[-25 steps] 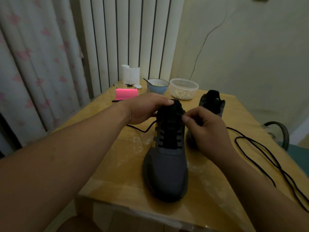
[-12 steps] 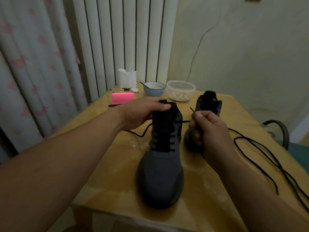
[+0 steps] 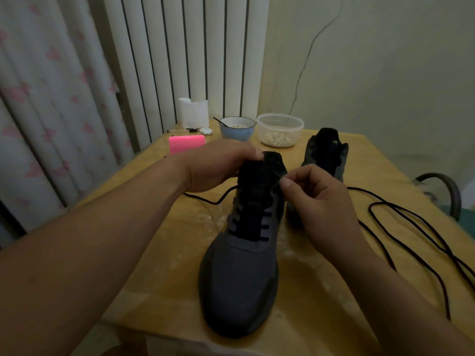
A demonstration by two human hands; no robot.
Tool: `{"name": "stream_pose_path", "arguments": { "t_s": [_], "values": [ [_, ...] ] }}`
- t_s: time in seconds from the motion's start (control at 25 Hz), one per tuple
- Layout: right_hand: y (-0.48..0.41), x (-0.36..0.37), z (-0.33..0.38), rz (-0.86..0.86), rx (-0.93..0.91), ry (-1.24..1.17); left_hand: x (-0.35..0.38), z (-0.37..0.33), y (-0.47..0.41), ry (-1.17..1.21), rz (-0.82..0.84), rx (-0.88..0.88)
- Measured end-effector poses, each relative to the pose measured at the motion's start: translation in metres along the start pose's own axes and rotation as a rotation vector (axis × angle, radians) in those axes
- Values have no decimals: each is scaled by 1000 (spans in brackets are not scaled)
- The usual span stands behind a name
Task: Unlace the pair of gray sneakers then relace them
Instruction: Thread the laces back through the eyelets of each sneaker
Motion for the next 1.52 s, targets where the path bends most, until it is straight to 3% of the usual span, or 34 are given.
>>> {"name": "stream_pose_path", "arguments": {
  "t_s": [0.24, 0.44, 0.56, 0.72, 0.96, 1.16, 1.32, 1.44, 1.52],
  "values": [
    [-2, -1, 12, 5, -28, 189, 6, 7, 3, -44, 228, 24],
    [-4, 3, 8, 48, 7, 137, -3, 8, 2, -28, 87, 75],
    [-7, -1, 2, 19, 94, -34, -6, 5, 5, 65, -49, 107],
    [-14, -21, 5, -88, 168, -419, -5, 5, 6, 12, -83, 128],
    [-38, -78, 55, -132, -22, -668, -1, 4, 8, -5, -260, 144],
    [-38, -96, 81, -116, -45, -509, 7, -7, 11, -157, -250, 49],
    [-31, -67, 83, -30, -8, -361, -15, 0, 43, -33, -470, 75],
    [-36, -37, 87, 48, 8, -348, -10, 30, 54, -117, -458, -66],
    [-38, -14, 81, 132, 63, -237, -3, 33, 57, -160, -472, -69]
  ]
}}
Point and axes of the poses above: each hand's wrist, its own y-axis away from the middle knuckle, its own x-axis out of the palm, z = x × y, the point moved 10 cm from there along -y, towards the middle knuckle, and after that the axes turned 12 degrees about z, right-handed, at the moved point
